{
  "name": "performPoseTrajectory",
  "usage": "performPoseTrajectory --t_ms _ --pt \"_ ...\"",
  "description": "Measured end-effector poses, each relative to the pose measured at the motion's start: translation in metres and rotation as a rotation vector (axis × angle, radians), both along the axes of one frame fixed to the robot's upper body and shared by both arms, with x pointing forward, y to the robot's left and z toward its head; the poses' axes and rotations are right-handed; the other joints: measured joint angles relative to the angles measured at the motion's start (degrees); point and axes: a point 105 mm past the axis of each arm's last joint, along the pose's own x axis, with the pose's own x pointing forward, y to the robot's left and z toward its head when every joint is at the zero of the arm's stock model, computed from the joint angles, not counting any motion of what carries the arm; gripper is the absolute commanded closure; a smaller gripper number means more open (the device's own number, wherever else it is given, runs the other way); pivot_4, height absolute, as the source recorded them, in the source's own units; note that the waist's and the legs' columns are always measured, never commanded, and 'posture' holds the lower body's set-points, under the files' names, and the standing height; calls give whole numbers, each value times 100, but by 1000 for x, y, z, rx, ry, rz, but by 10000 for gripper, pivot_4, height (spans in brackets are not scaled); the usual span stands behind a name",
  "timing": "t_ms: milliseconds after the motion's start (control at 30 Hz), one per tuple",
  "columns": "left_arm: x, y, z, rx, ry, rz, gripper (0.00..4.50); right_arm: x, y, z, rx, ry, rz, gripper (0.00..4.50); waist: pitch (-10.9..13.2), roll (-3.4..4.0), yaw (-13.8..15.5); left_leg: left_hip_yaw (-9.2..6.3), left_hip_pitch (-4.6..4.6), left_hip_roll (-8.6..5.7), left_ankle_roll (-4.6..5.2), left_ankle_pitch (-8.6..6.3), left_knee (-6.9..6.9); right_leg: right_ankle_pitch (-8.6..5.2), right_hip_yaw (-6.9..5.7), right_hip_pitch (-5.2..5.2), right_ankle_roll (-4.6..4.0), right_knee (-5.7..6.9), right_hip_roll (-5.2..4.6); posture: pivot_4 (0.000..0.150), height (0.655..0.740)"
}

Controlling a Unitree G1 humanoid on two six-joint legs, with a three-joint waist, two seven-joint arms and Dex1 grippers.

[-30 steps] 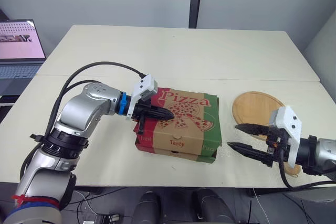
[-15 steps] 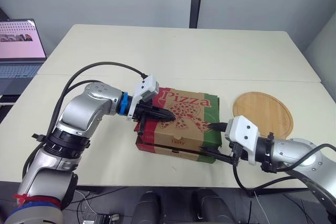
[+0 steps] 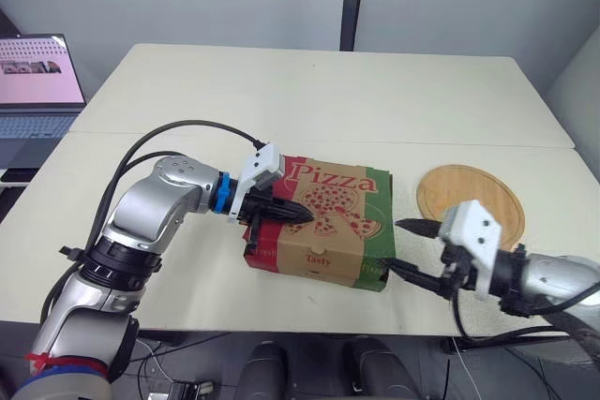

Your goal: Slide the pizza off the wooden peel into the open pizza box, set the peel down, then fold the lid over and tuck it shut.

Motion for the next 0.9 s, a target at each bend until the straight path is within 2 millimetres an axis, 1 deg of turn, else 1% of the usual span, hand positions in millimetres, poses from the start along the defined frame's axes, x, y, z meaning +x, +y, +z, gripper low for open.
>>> performPoseTrajectory --t_ms 67,133,167,233,300,467,500,600,700,767,900 --pt "0 0 0 -1 -1 2 45000 5 -12 1 47 33 -57 11664 0 1 -7 4 2 -1 0 0 0 0 4 0 0 2 0 1500 7306" --pt "0 0 0 -1 -2 3 45000 9 -24 -8 11 70 -109 11664 0 1 -6 4 2 -2 0 0 -1 0 4 -1 0 2 0 1500 7306" --pt "0 0 0 -1 -2 4 45000 11 -27 -14 -16 81 -125 13373 0 1 -6 3 3 -2 0 0 -1 0 4 -1 0 2 0 1500 7306" --pt "1 -1 1 -1 -3 4 45000 12 -28 -23 -77 81 -124 17823 0 1 -13 5 3 -2 0 0 -1 0 5 -2 0 2 1 1500 7306" --pt "1 -1 3 -1 -9 3 45000 10 -22 -33 -111 84 -84 24924 0 1 -16 4 3 -1 0 0 -1 0 4 -3 0 2 3 1500 7306" --pt "2 -1 3 -2 -13 7 45000 5 5 -42 -20 120 -4 43378 0 1 -15 3 2 -1 0 0 0 0 5 -3 0 4 4 1500 7306" --pt "2 -1 3 -2 -14 9 45000 3 9 -44 -13 126 11 44608 0 1 -13 3 2 -1 0 0 0 0 4 -3 0 4 4 1500 7306" --pt "3 -2 3 -4 -17 14 45000 4 17 -42 15 120 26 44608 0 1 -13 3 3 0 0 0 0 0 5 -3 0 6 4 1500 7306" --pt "3 -3 3 -7 -17 13 45000 3 21 -45 23 132 34 44608 0 1 -14 3 3 0 0 0 0 0 4 -4 0 9 5 1500 7306" --pt "3 -3 3 -7 -17 13 45000 2 20 -48 16 143 27 44608 0 1 -13 2 3 0 0 0 0 -1 4 -4 0 10 4 1500 7306" --pt "3 -3 2 -5 -16 14 45000 -2 11 -58 -41 161 3 44608 0 1 -12 3 3 -1 0 0 1 -1 5 -4 0 11 4 1500 7306"
